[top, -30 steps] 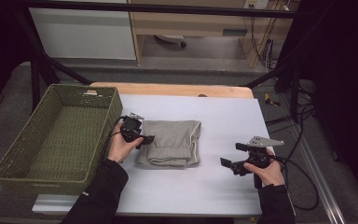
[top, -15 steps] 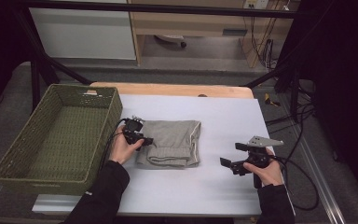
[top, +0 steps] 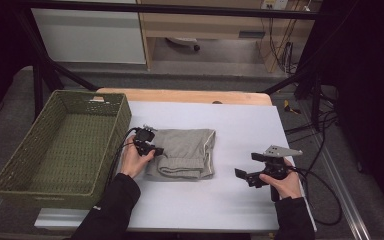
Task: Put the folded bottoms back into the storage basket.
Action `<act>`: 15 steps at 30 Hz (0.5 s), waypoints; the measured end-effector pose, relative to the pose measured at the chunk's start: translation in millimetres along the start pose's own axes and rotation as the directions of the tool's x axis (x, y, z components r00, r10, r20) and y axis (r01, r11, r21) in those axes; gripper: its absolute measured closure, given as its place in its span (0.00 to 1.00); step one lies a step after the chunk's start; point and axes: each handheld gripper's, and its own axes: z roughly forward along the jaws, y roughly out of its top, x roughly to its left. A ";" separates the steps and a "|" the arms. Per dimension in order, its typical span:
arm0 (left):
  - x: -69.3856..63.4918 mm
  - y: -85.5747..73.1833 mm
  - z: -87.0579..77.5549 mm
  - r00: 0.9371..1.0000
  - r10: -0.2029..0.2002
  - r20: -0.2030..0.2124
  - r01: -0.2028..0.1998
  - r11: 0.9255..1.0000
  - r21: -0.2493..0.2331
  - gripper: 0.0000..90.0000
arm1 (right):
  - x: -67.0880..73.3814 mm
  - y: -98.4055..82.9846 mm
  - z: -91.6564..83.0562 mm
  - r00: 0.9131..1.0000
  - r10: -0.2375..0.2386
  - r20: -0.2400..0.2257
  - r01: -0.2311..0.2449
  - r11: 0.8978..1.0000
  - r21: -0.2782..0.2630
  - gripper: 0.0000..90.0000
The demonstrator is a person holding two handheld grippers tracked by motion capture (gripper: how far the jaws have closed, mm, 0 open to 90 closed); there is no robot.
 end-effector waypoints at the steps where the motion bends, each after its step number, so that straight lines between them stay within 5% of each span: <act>1: 0.1 0.0 0.1 1.000 0.000 0.001 0.000 1.000 0.001 0.82 | 0.6 0.5 0.8 1.000 0.001 0.002 -0.001 1.000 0.002 0.01; 15: -6.9 0.2 1.5 0.998 0.048 -0.037 -0.047 0.999 0.004 0.86 | 5.2 8.6 16.3 0.999 -0.017 0.029 0.017 1.000 0.019 0.01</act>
